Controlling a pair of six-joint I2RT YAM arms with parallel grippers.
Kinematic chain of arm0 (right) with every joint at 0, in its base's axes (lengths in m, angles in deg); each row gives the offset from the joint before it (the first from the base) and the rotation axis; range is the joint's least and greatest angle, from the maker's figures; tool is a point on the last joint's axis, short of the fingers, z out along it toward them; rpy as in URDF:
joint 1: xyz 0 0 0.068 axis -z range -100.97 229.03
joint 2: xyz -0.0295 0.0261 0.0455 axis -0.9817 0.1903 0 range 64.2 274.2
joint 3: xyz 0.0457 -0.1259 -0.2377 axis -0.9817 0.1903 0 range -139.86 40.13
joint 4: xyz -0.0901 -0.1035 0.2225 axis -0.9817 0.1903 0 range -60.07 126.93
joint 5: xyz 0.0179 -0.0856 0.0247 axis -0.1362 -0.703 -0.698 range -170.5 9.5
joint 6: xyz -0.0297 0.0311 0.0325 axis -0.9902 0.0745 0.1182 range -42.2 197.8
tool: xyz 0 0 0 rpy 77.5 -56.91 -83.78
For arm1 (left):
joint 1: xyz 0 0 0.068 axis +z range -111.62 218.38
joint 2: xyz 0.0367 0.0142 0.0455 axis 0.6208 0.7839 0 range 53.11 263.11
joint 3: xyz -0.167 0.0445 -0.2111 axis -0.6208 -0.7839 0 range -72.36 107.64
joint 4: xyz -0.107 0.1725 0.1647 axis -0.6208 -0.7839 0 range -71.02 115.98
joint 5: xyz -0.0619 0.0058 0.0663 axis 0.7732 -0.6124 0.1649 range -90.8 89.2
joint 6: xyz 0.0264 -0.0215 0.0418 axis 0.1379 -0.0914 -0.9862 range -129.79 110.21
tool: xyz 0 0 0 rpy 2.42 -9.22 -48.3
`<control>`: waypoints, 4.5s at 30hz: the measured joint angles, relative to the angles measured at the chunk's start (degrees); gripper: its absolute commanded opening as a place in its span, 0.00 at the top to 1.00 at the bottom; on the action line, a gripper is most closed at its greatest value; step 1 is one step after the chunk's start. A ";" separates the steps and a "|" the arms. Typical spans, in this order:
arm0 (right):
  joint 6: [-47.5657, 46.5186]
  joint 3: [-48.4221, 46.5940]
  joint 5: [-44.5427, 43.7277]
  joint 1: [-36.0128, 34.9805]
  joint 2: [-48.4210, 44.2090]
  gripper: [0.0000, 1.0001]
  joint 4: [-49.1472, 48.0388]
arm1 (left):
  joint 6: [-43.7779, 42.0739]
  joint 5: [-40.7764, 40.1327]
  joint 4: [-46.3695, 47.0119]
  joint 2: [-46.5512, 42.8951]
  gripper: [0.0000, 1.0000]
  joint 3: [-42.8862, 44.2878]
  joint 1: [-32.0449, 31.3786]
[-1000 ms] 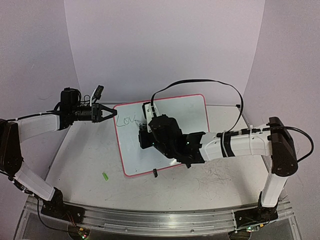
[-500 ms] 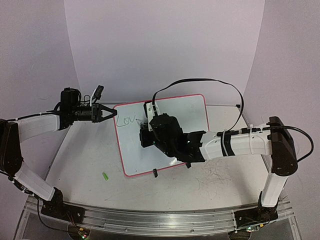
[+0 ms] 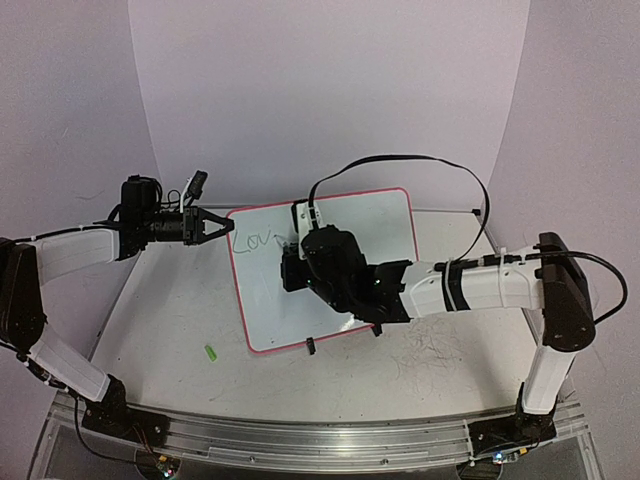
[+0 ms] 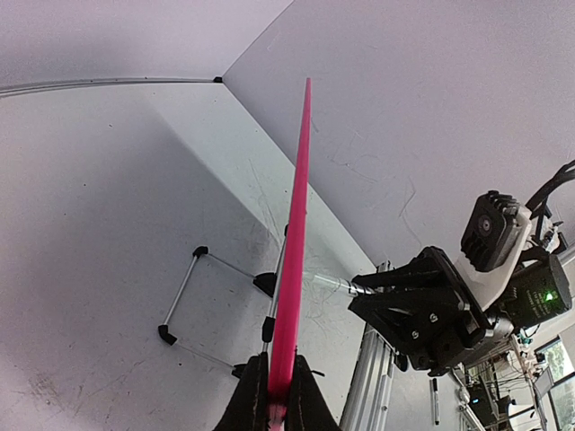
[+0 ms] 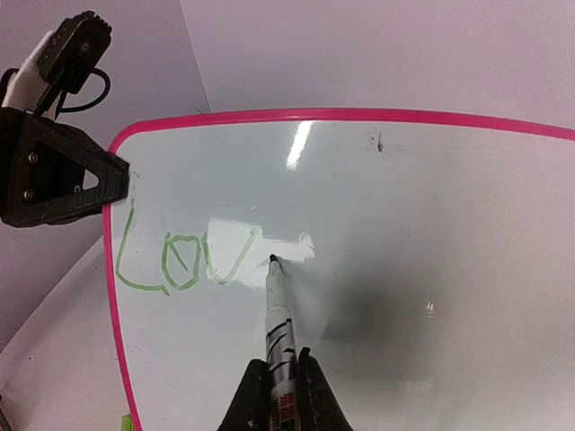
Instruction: Write a sentence on the whiteboard
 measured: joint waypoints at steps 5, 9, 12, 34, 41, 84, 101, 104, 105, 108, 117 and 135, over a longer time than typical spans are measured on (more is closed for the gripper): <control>0.33 -0.28 -1.03 0.17 0.00 1.00 0.12 | 0.00 0.00 0.00 0.00 0.94 0.00 0.00; 0.24 -0.64 -1.31 0.19 0.00 1.00 0.43 | 0.00 0.01 0.00 0.00 0.94 0.00 0.00; -0.17 -1.52 -1.27 0.30 0.18 1.00 0.84 | -0.02 0.03 0.00 0.00 0.94 0.00 0.00; 0.12 -3.15 0.41 0.14 1.36 1.00 0.96 | 0.00 0.20 0.00 0.00 0.94 0.00 0.04; 1.25 -1.60 0.86 -0.25 1.36 1.00 0.42 | 0.00 -0.12 -0.03 0.00 0.94 -0.03 0.04; 0.44 12.46 -3.38 -2.99 -25.40 1.00 3.38 | -1.71 -8.65 -12.65 -1.75 0.23 8.78 0.11; -2.66 19.08 -1.92 -2.99 -28.39 1.00 1.36 | -8.64 -4.99 -20.40 9.53 0.25 21.09 -4.03; -2.78 19.75 -1.53 -2.99 -28.39 1.00 1.08 | -9.45 -4.76 -20.66 9.26 0.26 19.92 -4.52; -2.94 19.80 -1.30 -2.99 -28.38 1.00 1.03 | -9.52 -4.81 -20.68 9.12 0.25 19.55 -4.50; -3.88 19.68 -0.32 -2.99 -28.10 1.00 0.32 | -9.55 -5.88 -21.45 8.40 0.25 18.52 -4.33; -5.30 14.59 3.85 -2.99 -19.51 1.00 -0.63 | -8.96 -12.03 -24.00 1.74 0.31 13.88 -4.35; -5.53 11.50 4.90 -2.99 -16.18 1.00 -0.22 | -11.63 -12.34 -24.58 -0.33 0.54 9.43 -4.35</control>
